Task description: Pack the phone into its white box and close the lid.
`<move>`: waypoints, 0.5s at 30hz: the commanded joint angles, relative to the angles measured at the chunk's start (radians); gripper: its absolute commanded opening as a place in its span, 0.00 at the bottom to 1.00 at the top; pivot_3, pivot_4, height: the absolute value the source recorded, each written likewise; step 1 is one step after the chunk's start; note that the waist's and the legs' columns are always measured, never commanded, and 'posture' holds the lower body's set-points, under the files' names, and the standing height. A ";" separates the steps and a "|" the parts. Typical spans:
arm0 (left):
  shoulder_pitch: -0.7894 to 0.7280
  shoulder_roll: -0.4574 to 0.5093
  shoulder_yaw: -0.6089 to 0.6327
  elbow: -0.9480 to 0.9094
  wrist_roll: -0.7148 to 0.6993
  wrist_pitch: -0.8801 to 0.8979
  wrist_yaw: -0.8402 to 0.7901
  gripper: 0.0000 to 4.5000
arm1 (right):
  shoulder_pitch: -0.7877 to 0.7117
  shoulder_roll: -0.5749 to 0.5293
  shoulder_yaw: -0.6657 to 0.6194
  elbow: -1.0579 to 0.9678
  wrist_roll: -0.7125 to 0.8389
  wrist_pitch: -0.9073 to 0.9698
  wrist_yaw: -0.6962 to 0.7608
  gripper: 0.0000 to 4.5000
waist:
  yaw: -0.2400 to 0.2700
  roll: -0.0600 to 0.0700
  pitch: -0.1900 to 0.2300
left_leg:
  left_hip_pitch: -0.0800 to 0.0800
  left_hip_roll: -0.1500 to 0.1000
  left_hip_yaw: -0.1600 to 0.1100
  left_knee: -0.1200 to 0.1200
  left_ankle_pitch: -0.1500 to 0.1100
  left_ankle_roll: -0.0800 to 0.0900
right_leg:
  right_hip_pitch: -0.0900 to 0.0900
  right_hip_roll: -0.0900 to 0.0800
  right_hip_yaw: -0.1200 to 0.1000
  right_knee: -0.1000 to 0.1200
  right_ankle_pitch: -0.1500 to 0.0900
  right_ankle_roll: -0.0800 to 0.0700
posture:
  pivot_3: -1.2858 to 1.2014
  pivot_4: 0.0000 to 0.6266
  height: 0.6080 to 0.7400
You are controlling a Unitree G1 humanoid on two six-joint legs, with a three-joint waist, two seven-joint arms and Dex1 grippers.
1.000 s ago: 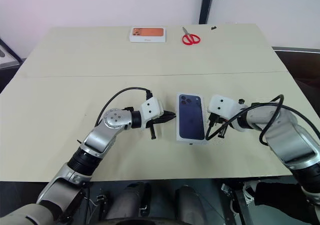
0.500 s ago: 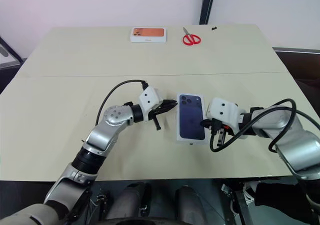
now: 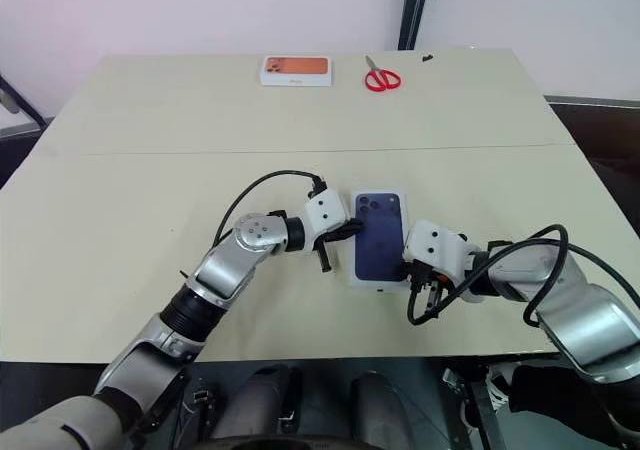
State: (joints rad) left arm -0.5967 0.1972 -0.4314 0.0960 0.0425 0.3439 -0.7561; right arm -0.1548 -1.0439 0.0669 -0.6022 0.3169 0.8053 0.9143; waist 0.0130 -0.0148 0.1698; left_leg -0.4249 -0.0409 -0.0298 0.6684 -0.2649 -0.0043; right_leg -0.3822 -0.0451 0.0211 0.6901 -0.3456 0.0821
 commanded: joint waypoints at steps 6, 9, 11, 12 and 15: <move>0.062 0.067 0.040 -0.079 -0.011 0.020 -0.006 0.05 | -0.049 0.042 -0.027 0.016 0.016 -0.027 -0.023 0.01 | -0.002 0.000 0.000 | 0.000 0.000 0.000 0.000 0.000 0.000 | 0.000 0.000 0.000 0.000 0.000 0.000 | 0.52 0.24 1.00; 0.133 0.130 0.120 -0.181 -0.088 0.034 -0.045 0.05 | -0.128 0.102 -0.077 0.065 0.055 -0.022 -0.045 0.01 | -0.014 0.001 -0.001 | 0.001 0.000 0.000 -0.001 0.000 0.000 | 0.000 0.000 0.001 0.000 0.000 0.000 | 0.52 0.24 1.00; 0.199 0.188 0.192 -0.249 -0.145 0.057 -0.070 0.05 | -0.176 0.137 -0.092 0.121 0.048 -0.045 -0.069 0.01 | -0.024 0.001 -0.001 | 0.001 0.000 0.000 -0.002 0.000 0.000 | -0.001 0.000 0.000 0.000 0.000 0.000 | 0.52 0.24 1.00; 0.222 0.209 0.214 -0.270 -0.161 0.061 -0.074 0.05 | -0.191 0.148 -0.095 0.145 0.043 -0.056 -0.075 0.01 | -0.024 0.001 -0.001 | 0.001 0.001 0.000 -0.002 0.000 0.000 | -0.001 0.000 0.000 0.000 0.000 0.000 | 0.52 0.24 1.00; 0.327 0.278 0.313 -0.322 -0.212 0.062 -0.078 0.05 | -0.235 0.178 -0.105 0.250 0.034 -0.105 -0.083 0.01 | -0.022 0.001 -0.001 | 0.000 0.001 -0.001 -0.002 0.000 0.000 | -0.001 0.000 0.000 0.000 0.000 0.000 | 0.52 0.24 1.00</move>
State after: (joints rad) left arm -0.2853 0.4643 -0.1674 -0.1711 -0.1297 0.4078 -0.8279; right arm -0.3724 -0.8716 -0.0094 -0.3797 0.3552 0.7335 0.8385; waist -0.0085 -0.0140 0.1692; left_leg -0.4245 -0.0404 -0.0301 0.6666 -0.2648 -0.0046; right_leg -0.3826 -0.0454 0.0210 0.6893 -0.3457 0.0820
